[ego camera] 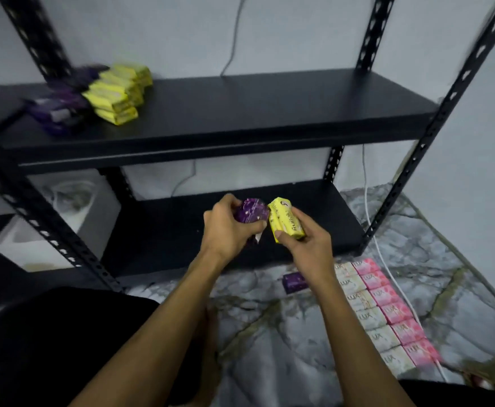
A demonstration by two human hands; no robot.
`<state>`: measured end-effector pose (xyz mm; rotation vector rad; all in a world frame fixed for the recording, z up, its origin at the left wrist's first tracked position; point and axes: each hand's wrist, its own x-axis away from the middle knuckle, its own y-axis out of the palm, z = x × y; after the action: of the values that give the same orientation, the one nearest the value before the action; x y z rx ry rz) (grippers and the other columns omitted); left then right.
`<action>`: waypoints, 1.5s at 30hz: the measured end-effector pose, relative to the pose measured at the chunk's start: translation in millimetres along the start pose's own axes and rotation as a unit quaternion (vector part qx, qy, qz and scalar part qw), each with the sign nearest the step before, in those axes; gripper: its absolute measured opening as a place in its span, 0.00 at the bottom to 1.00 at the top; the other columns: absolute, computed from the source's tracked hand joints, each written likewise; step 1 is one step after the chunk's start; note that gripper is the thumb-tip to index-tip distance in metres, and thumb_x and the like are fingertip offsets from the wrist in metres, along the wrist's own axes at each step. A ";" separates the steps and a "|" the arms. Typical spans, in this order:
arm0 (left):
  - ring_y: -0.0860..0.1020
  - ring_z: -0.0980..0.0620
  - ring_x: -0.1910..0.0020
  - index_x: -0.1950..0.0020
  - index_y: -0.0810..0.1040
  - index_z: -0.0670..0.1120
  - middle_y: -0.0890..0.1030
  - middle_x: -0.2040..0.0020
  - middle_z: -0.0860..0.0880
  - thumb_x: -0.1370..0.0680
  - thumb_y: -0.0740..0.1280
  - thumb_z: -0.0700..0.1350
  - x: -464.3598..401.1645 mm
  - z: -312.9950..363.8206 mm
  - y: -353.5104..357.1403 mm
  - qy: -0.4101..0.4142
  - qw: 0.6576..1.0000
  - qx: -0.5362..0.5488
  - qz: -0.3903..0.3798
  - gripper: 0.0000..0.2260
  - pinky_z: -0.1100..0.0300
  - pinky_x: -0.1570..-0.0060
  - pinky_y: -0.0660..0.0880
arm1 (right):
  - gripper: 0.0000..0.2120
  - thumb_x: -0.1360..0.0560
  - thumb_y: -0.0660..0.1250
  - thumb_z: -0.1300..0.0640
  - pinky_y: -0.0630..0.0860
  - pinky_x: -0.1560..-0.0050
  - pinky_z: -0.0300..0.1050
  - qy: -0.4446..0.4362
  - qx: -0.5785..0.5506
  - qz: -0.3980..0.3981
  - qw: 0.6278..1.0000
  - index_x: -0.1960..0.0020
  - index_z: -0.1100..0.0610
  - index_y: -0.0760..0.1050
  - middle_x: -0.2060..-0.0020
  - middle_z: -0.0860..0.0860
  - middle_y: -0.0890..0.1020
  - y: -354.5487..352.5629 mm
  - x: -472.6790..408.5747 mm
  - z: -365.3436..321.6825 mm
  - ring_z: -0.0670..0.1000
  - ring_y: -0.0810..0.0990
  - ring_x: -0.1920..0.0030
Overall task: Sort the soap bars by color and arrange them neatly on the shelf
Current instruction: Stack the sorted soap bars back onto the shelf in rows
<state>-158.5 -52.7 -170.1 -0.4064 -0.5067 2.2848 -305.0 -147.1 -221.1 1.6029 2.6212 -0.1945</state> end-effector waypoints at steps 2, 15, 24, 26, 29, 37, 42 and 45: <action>0.80 0.68 0.63 0.50 0.76 0.48 0.81 0.59 0.56 0.34 0.83 0.48 -7.8 30.0 -40.6 0.039 0.999 -0.001 0.026 0.20 0.72 0.68 0.74 | 0.28 0.29 0.77 0.63 0.80 0.44 0.42 -0.050 -0.006 -0.021 0.999 0.32 0.50 0.76 0.43 0.44 0.82 14.7 -10.6 -42.3 0.42 0.82 0.44; 0.79 0.48 0.57 0.46 0.79 0.45 0.81 0.56 0.48 0.34 0.79 0.49 -108.2 76.5 -157.1 0.075 0.960 -0.221 0.152 0.20 0.58 0.60 0.75 | 0.29 0.29 0.75 0.59 0.69 0.53 0.23 -0.170 0.171 -0.081 0.967 0.30 0.48 0.74 0.40 0.49 0.81 101.5 -110.0 -174.9 0.45 0.78 0.48; 0.78 0.45 0.50 0.40 0.81 0.44 0.79 0.46 0.43 0.29 0.76 0.53 -160.7 64.8 -160.5 0.052 0.945 -0.304 0.105 0.21 0.50 0.50 0.79 | 0.22 0.25 0.72 0.57 0.68 0.59 0.37 -0.180 0.289 -0.129 0.931 0.32 0.48 0.72 0.39 0.51 0.77 117.2 -157.3 -175.1 0.49 0.71 0.49; 0.72 0.45 0.40 0.29 0.75 0.45 0.72 0.39 0.43 0.26 0.74 0.53 -162.3 55.6 -159.0 0.073 0.940 -0.310 0.118 0.27 0.50 0.41 0.75 | 0.24 0.26 0.73 0.58 0.69 0.52 0.37 -0.186 0.276 -0.126 0.935 0.32 0.47 0.74 0.37 0.50 0.76 119.4 -167.0 -171.4 0.48 0.73 0.46; 0.66 0.46 0.35 0.24 0.69 0.48 0.67 0.38 0.45 0.23 0.71 0.55 -165.2 44.6 -154.5 0.096 0.930 -0.320 0.151 0.29 0.51 0.38 0.72 | 0.26 0.26 0.74 0.59 0.69 0.42 0.38 -0.196 0.267 -0.127 0.935 0.29 0.48 0.73 0.37 0.49 0.75 125.5 -179.4 -166.4 0.48 0.75 0.40; 0.68 0.42 0.34 0.24 0.67 0.50 0.70 0.33 0.42 0.19 0.66 0.54 -209.5 48.6 -151.2 0.082 0.904 -0.393 0.143 0.25 0.51 0.38 0.69 | 0.27 0.24 0.73 0.56 0.71 0.34 0.46 -0.192 0.301 -0.133 0.925 0.27 0.46 0.71 0.36 0.50 0.76 142.6 -226.0 -165.5 0.52 0.73 0.35; 0.76 0.42 0.42 0.35 0.75 0.45 0.80 0.43 0.43 0.25 0.74 0.51 -246.7 46.6 -147.2 0.061 0.928 -0.317 0.188 0.21 0.50 0.52 0.74 | 0.27 0.24 0.72 0.57 0.70 0.34 0.44 -0.199 0.290 -0.135 0.926 0.27 0.47 0.71 0.37 0.51 0.76 154.9 -262.2 -159.4 0.53 0.74 0.36; 0.77 0.42 0.43 0.38 0.78 0.44 0.82 0.45 0.43 0.24 0.74 0.51 -270.8 40.7 -143.5 0.055 0.933 -0.296 0.197 0.19 0.50 0.52 0.75 | 0.28 0.24 0.72 0.57 0.70 0.33 0.46 -0.206 0.292 -0.137 0.924 0.26 0.48 0.70 0.37 0.51 0.75 161.9 -282.9 -157.5 0.53 0.74 0.36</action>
<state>92.1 -167.7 -30.3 -1.0031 -1.1476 2.4289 -29.9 -301.6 -43.5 1.1011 2.5459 -1.2774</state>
